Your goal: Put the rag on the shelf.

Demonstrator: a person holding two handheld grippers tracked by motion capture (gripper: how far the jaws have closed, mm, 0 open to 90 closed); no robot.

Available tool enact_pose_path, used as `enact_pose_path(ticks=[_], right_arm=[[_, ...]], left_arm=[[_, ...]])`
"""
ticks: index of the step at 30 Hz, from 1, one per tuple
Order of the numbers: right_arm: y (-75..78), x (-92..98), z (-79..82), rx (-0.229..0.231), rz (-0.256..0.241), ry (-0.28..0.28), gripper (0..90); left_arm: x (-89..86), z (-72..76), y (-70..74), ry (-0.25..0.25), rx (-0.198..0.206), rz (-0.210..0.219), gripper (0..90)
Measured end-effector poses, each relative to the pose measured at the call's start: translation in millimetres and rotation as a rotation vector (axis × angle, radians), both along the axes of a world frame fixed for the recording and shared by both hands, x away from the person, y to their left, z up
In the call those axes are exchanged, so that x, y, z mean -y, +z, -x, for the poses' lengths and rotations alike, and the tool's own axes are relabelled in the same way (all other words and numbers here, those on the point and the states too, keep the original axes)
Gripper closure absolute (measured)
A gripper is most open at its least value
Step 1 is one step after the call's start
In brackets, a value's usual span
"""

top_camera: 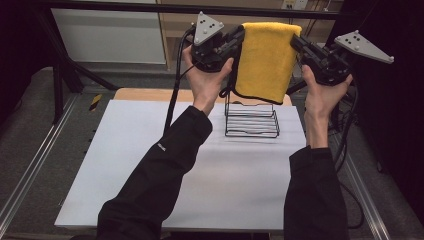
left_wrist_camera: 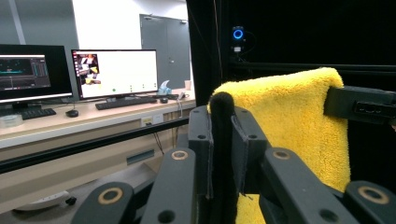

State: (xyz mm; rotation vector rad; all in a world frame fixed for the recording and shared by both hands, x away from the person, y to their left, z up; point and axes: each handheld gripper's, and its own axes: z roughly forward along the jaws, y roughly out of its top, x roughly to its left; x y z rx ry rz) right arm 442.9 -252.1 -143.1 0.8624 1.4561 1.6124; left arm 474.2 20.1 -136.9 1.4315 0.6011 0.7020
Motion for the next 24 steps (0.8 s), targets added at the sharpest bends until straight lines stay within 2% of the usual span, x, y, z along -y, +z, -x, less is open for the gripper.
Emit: enact_pose_path(ticks=[6, 7, 9, 11, 18, 24], right_arm=[[3.0, 5.2, -9.8, 0.013, -0.005, -0.002, 84.6], [6.1, 6.7, -13.1, 0.016, -0.002, -0.008, 84.6], [9.4, 8.4, -15.6, 0.023, -0.009, -0.009, 84.6], [11.1, 9.1, -16.9, 0.025, -0.011, -0.010, 84.6], [19.7, 8.3, -28.2, 0.027, 0.001, -0.025, 84.6], [23.5, 6.4, -37.8, 0.031, 0.009, -0.029, 84.6]], left_arm=[[4.9, -9.3, 5.6, 0.003, 0.004, 0.006, 79.4], [4.8, -11.1, 7.3, 0.022, 0.006, 0.002, 79.4], [6.3, -13.6, 9.6, -0.001, 0.013, 0.016, 79.4], [7.1, -16.6, 11.7, 0.009, 0.022, 0.013, 79.4], [10.0, -29.9, 20.1, 0.022, 0.019, 0.003, 79.4], [9.0, -42.3, 23.8, 0.023, 0.011, 0.018, 79.4]])
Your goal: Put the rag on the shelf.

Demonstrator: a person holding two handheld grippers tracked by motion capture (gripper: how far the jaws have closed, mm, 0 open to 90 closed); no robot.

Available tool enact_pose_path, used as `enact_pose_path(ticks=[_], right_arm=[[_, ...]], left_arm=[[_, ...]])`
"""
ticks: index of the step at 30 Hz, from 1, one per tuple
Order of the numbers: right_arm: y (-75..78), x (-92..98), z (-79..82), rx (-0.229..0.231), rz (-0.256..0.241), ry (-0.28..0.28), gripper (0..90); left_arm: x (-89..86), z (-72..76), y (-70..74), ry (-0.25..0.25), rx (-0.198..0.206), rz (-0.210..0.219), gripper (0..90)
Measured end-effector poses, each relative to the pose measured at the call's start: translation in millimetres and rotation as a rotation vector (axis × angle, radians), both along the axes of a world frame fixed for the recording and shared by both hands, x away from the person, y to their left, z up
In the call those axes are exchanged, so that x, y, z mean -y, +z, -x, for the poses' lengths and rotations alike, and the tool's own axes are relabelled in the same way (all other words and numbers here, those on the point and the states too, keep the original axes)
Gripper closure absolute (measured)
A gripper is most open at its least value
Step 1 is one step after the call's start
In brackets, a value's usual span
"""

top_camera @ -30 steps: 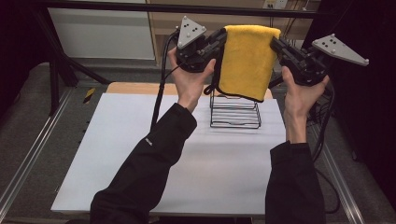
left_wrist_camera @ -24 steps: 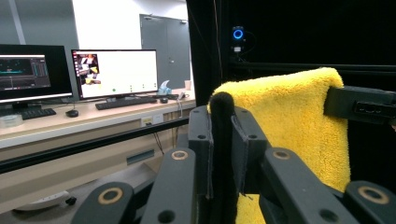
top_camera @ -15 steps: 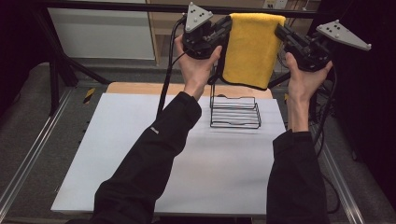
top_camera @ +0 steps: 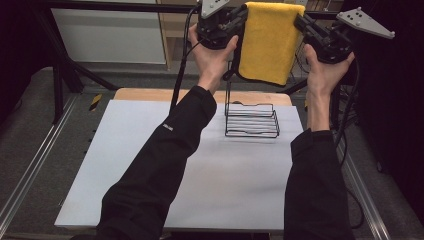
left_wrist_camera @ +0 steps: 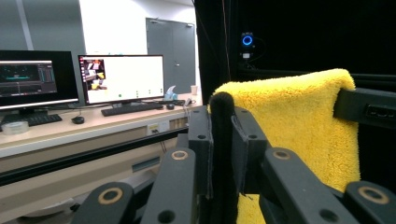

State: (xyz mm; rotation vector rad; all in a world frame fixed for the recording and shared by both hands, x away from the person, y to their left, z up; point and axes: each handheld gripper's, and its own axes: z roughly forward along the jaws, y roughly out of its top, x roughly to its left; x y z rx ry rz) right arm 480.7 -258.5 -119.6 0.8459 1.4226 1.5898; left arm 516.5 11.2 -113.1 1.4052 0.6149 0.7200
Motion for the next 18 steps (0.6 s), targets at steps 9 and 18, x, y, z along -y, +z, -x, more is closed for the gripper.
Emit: enact_pose_path(ticks=[9, 18], right_arm=[[-3.5, -1.9, -20.9, 0.000, 0.023, -0.006, 84.6], [-24.0, 0.3, -36.4, -0.028, 0.044, 0.011, 84.6]], left_arm=[[0.2, -15.0, -8.1, 0.041, 0.026, -0.051, 79.4], [-1.7, -25.7, -30.8, 0.020, 0.017, -0.083, 79.3]])
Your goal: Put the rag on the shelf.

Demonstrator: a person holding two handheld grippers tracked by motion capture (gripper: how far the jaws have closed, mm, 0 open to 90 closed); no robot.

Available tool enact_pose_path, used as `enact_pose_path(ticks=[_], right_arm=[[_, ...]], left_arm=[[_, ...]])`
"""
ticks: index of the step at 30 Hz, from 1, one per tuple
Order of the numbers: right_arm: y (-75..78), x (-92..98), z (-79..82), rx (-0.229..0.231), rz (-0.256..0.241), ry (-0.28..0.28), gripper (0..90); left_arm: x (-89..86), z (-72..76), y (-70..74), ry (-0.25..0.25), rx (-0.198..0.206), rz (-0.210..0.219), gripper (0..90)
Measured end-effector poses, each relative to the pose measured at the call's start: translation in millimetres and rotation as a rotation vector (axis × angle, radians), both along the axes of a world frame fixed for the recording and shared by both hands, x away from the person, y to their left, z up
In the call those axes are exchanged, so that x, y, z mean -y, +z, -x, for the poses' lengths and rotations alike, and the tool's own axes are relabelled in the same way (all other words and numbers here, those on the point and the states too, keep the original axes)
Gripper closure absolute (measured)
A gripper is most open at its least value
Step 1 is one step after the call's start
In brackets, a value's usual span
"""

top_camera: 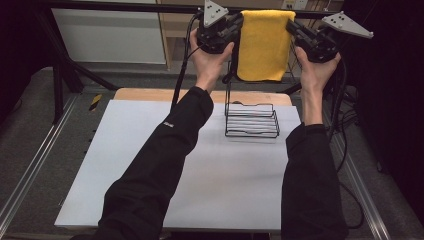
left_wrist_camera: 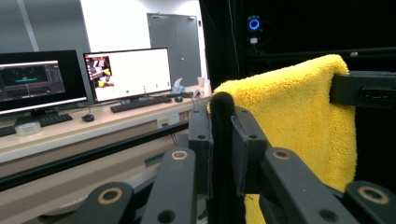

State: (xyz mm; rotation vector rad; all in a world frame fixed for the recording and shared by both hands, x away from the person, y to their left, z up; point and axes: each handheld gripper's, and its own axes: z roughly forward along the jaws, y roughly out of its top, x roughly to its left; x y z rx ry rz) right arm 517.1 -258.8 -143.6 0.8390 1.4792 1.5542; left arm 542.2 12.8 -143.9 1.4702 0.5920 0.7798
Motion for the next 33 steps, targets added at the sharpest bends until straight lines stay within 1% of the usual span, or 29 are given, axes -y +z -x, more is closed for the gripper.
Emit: enact_pose_path(ticks=[5, 6, 9, 10, 13, 17, 20, 23, 25, 29, 33], right_arm=[[-12.5, 2.9, 1.1, -0.022, 0.023, -0.004, 84.5], [-16.7, 5.1, 3.0, -0.032, 0.017, -0.004, 84.5], [-20.6, 7.7, 4.9, -0.036, 0.020, -0.003, 84.5], [-22.9, 8.8, 6.2, -0.040, 0.019, -0.002, 84.4], [-30.1, 11.0, 9.6, -0.061, 0.017, 0.001, 84.4], [-40.0, 14.1, 14.6, -0.075, 0.029, 0.009, 84.3], [-41.8, 14.7, 17.2, -0.078, 0.032, 0.010, 84.3], [-44.2, 15.8, 19.7, -0.073, 0.026, 0.012, 84.1], [-46.3, 15.6, 20.5, -0.083, 0.019, 0.009, 84.1], [-52.4, 16.2, 22.0, -0.098, 0.022, 0.008, 84.1], [-56.8, 17.5, 25.2, -0.101, 0.029, 0.013, 84.0]], left_arm=[[1.6, 2.0, -12.3, -0.017, -0.010, -0.011, 79.3], [2.1, 3.2, -14.2, -0.021, -0.011, -0.013, 79.3], [4.2, 7.4, -19.0, -0.034, -0.010, -0.030, 79.3], [4.6, 8.8, -20.7, -0.035, -0.008, -0.042, 79.3], [6.3, 11.9, -27.3, -0.041, -0.013, -0.060, 79.3], [5.9, 16.5, -35.4, -0.059, -0.018, -0.067, 79.2], [4.5, 20.0, -37.9, -0.073, -0.014, -0.075, 79.2], [4.1, 23.0, -39.8, -0.085, -0.014, -0.072, 79.2], [4.6, 24.1, -41.9, -0.085, -0.019, -0.080, 79.2], [4.1, 25.7, -47.4, -0.094, -0.031, -0.086, 79.2], [3.5, 28.6, -50.9, -0.102, -0.031, -0.100, 79.1]])
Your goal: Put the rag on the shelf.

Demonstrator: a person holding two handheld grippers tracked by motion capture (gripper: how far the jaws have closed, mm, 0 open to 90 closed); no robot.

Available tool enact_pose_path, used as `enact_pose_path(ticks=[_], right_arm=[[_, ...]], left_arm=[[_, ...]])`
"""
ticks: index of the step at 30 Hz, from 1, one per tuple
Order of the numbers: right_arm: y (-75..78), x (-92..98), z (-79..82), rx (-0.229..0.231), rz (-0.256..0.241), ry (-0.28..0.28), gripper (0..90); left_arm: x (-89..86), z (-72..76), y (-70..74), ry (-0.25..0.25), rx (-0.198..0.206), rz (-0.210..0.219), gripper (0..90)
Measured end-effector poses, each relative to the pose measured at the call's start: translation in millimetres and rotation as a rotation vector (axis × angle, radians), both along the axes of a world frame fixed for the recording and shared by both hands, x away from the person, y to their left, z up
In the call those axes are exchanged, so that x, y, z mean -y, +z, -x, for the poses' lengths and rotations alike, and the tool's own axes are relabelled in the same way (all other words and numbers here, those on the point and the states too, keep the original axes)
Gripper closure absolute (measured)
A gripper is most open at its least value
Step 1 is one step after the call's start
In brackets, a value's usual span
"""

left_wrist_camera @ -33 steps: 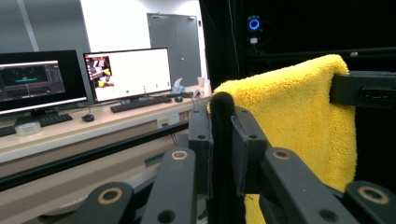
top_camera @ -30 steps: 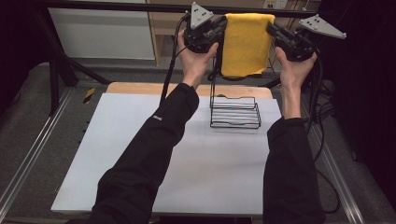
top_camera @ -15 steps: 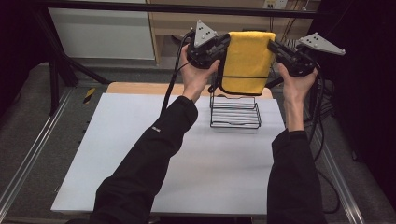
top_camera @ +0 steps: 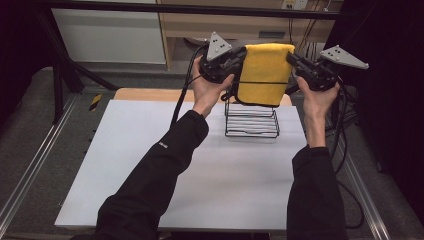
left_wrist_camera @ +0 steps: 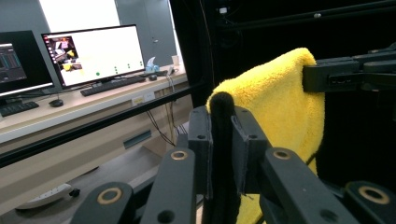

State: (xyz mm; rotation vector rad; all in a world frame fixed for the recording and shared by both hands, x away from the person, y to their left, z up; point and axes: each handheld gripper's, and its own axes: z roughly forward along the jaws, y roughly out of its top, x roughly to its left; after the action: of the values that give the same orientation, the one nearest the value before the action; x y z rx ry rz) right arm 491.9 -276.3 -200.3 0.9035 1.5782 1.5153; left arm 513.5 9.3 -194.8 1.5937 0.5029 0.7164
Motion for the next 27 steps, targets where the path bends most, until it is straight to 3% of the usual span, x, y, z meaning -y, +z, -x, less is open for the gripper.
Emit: enact_pose_path(ticks=[27], right_arm=[[-19.4, 4.0, 28.4, -0.065, 0.002, 0.015, 83.4]], left_arm=[[-1.4, 23.3, -20.4, -0.052, -0.055, -0.045, 78.1]])
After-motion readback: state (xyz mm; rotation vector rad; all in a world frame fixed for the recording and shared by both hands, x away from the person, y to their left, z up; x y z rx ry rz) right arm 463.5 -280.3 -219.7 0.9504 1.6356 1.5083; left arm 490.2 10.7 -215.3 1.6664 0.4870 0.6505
